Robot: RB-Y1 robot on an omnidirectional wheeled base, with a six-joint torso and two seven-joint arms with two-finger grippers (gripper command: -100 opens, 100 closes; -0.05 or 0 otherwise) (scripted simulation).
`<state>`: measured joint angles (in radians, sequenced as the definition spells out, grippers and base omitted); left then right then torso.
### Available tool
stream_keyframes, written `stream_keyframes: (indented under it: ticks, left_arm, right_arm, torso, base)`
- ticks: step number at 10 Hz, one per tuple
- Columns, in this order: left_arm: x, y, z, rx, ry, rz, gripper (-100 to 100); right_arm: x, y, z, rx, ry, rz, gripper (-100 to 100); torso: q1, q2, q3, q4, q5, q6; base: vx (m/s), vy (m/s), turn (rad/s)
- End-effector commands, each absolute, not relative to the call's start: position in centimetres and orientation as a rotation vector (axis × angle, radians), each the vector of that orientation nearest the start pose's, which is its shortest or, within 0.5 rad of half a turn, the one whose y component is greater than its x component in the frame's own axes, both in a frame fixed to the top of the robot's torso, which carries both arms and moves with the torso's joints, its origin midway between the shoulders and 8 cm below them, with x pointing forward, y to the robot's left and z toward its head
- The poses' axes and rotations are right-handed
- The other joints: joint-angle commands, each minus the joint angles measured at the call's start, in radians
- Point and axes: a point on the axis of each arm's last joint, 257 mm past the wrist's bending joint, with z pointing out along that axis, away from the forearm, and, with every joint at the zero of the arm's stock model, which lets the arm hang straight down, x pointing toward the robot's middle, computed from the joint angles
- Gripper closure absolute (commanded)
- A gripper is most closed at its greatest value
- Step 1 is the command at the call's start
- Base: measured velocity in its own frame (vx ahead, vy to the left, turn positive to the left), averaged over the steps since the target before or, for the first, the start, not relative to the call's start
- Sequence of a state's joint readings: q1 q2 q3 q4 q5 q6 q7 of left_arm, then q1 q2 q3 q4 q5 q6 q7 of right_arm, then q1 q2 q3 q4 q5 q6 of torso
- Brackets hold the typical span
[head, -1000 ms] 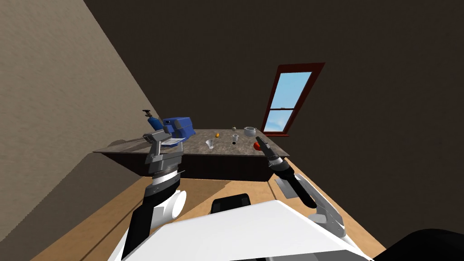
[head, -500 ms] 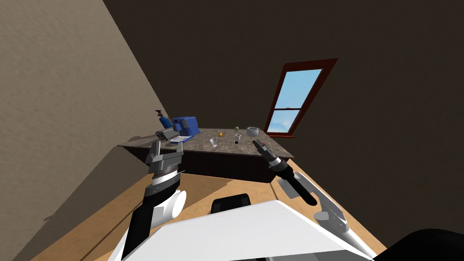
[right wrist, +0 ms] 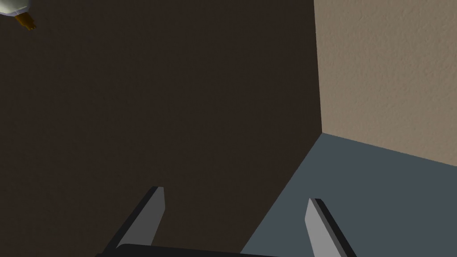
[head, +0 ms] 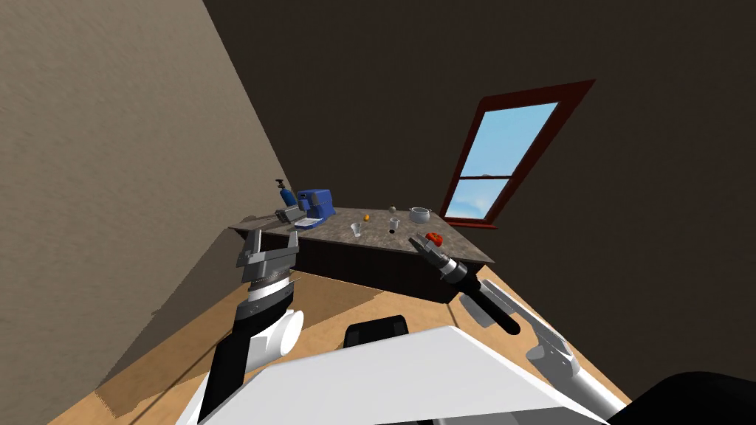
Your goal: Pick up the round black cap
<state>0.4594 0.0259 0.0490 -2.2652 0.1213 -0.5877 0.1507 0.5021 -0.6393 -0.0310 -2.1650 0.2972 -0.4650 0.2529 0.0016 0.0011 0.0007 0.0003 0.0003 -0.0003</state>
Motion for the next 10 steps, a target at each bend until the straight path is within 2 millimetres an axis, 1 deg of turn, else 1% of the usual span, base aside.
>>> stream_keyframes:
  ticks: [1, 2, 3, 4, 5, 6, 7, 8, 9, 10]
  left_arm:
    - [32.9, 30.2, 4.8, -0.665, 0.436, -1.508, 0]
    - [32.8, 30.2, 4.8, -0.665, 0.436, -1.507, 0]
    - [32.9, 30.2, 4.8, -0.665, 0.436, -1.508, 0]
    - [32.8, 30.2, 4.8, -0.665, 0.436, -1.507, 0]
    - [32.9, 30.2, 4.8, -0.665, 0.436, -1.507, 0]
    - [32.8, 30.2, 4.8, -0.665, 0.436, -1.507, 0]
    - [32.9, 30.2, 4.8, -0.665, 0.436, -1.508, 0]
    - [32.8, 30.2, 4.8, -0.665, 0.436, -1.507, 0]
    - [32.9, 30.2, 4.8, -0.665, 0.436, -1.507, 0]
    - [32.8, 30.2, 4.8, -0.665, 0.436, -1.507, 0]
  right_arm:
    - [36.9, -23.5, -7.9, -0.160, 1.340, 0.733, -100]
    - [36.9, -24.2, -10.2, -0.183, 1.403, 0.703, -100]
    - [36.9, -24.2, -10.4, -0.207, 1.415, 0.698, -100]
    - [36.8, -25.0, -12.8, -0.226, 1.479, 0.668, -100]
    - [36.7, -25.0, -12.9, -0.256, 1.493, 0.661, -100]
    - [36.4, -26.1, -15.5, -0.277, 1.561, 0.629, -100]
    - [36.3, -26.2, -15.6, -0.306, 1.574, 0.622, -100]
    - [35.8, -27.4, -18.1, -0.325, 1.643, 0.588, -100]
    - [35.8, -27.6, -18.2, -0.354, 1.655, 0.580, -100]
    - [35.1, -29.0, -20.6, -0.373, 1.724, 0.546, -100]
  torso:
    - [0.000, 0.000, 0.000, 0.000, 0.000, 0.000]
    - [0.000, 0.000, 0.000, 0.000, 0.000, 0.001]
    - [0.001, 0.000, 0.000, 0.000, 0.000, 0.000]
    - [0.000, 0.000, 0.000, 0.000, 0.000, 0.001]
    - [0.000, -0.001, -0.001, 0.000, 0.000, 0.000]
    - [0.000, -0.001, -0.001, 0.000, 0.000, 0.001]
    - [0.000, -0.002, -0.001, 0.000, 0.000, 0.000]
    - [0.000, -0.002, -0.001, 0.000, 0.000, 0.001]
    - [0.000, -0.002, -0.001, 0.000, 0.000, 0.000]
    - [0.000, -0.002, -0.001, 0.000, 0.000, 0.001]
  base:
    - [-0.017, 0.030, 0.106]
    - [-0.022, 0.050, 0.244]
    - [-0.014, 0.037, 0.109]
    - [-0.004, 0.045, 0.196]
    - [-0.001, 0.037, 0.156]
    - [0.005, 0.047, 0.282]
    - [0.009, 0.033, 0.114]
    - [0.009, 0.043, 0.284]
    - [0.009, 0.035, 0.109]
    - [0.012, 0.056, 0.264]
